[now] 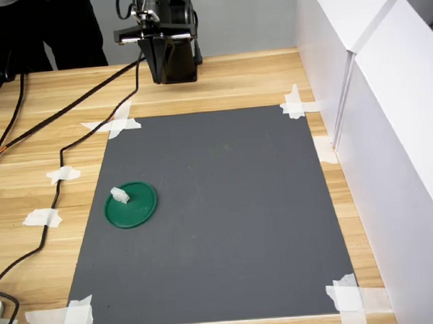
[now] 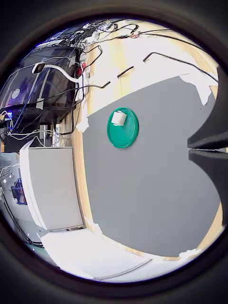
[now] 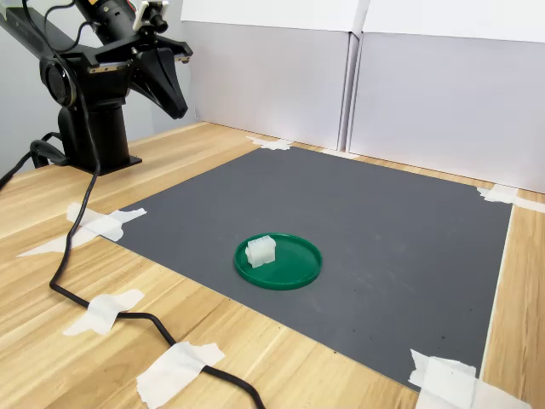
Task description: Grasp a white terminal and put it on the green lid.
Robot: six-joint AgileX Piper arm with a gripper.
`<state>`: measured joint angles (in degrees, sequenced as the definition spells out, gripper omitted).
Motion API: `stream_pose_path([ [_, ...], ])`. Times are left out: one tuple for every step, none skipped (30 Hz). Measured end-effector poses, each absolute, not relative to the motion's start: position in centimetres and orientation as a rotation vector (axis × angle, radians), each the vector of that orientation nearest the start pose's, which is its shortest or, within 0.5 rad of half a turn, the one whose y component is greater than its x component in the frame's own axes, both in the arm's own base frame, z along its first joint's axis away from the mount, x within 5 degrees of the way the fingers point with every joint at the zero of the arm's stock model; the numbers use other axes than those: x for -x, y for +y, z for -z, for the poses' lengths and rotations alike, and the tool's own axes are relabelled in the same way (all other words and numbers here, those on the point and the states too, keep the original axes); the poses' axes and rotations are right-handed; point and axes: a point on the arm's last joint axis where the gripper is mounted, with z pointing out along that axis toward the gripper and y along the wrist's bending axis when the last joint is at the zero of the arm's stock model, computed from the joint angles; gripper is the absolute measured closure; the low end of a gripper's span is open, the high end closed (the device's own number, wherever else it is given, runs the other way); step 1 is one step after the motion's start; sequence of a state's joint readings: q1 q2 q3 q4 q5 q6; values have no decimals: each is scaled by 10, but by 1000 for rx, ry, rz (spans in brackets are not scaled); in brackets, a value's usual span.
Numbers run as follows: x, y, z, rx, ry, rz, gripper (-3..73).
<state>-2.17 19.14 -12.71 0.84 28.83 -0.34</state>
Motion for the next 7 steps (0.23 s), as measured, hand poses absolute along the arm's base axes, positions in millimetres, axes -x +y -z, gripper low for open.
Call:
stream_pose_path([
  [-74, -2, -220, -42, 2076, 11, 711],
  [-73, -2, -219, -41, 2052, 13, 711],
  [-71, -2, -218, -39, 2035, 14, 711],
  [-70, -2, -218, -37, 2016, 15, 711],
  [-69, -2, -218, -34, 2003, 17, 711],
  [-68, -2, -218, -32, 1995, 19, 711],
  [-68, -2, -218, -31, 1993, 19, 711],
])
